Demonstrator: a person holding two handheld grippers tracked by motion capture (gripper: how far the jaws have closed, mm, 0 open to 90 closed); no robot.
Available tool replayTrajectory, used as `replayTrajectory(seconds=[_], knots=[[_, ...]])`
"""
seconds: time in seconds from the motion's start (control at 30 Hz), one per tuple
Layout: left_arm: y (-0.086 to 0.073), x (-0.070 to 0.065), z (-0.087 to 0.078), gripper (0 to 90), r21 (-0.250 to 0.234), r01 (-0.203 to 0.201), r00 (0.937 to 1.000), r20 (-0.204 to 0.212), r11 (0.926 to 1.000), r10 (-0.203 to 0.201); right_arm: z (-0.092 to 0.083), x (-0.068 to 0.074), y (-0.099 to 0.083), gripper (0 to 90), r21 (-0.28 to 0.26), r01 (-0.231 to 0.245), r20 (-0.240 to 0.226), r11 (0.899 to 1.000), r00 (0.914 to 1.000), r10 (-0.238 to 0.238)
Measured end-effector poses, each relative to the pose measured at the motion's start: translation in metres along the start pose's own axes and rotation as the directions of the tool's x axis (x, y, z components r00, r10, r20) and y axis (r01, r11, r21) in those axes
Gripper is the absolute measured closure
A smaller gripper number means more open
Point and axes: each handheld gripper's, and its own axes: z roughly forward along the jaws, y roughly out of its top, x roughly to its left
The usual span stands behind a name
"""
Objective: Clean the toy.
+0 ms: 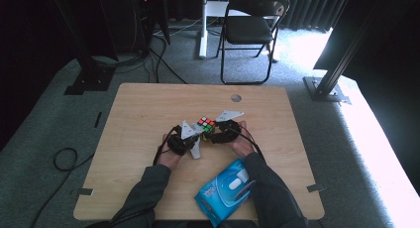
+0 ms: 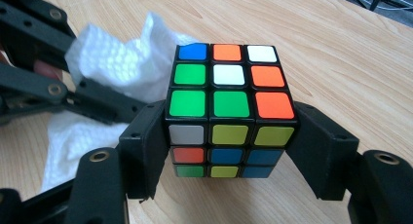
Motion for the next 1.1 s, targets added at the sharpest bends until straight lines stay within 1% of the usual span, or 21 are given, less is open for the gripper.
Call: replayTrajectory(seconds=[0.13,0.37,0.77,0.87,1.0,1.1], knots=[[0.000,-0.002,0.002,86.0,0.010,-0.015,0.9999,0.008,0.9998,0.015,0.000,0.000,0.000,34.6,-0.001,0.002,0.000,1.000,1.0000,-0.002],[0.000,-0.005,0.005,86.1,0.017,-0.021,0.9996,0.017,0.9996,0.021,0.000,0.000,0.000,34.6,-0.005,-0.003,0.000,1.000,1.0000,0.003],[-0.008,-0.010,0.016,85.9,0.063,-0.042,0.9985,0.039,0.9971,0.040,0.000,-0.001,0.000,34.6,-0.010,-0.005,-0.001,1.000,1.0000,0.005],[-0.009,-0.010,0.017,85.9,0.066,-0.039,0.9985,0.040,0.9970,0.037,-0.001,-0.002,0.000,34.6,-0.017,-0.008,-0.003,1.000,1.0000,0.008],[-0.008,-0.009,0.016,85.9,0.066,-0.046,0.9983,0.039,0.9968,0.043,-0.001,-0.001,0.000,34.6,-0.014,-0.008,-0.005,1.000,1.0000,0.008],[-0.007,-0.010,0.015,85.9,0.057,-0.045,0.9984,0.037,0.9974,0.043,0.000,-0.001,0.000,34.6,-0.010,-0.006,-0.006,1.000,1.0000,0.006]])
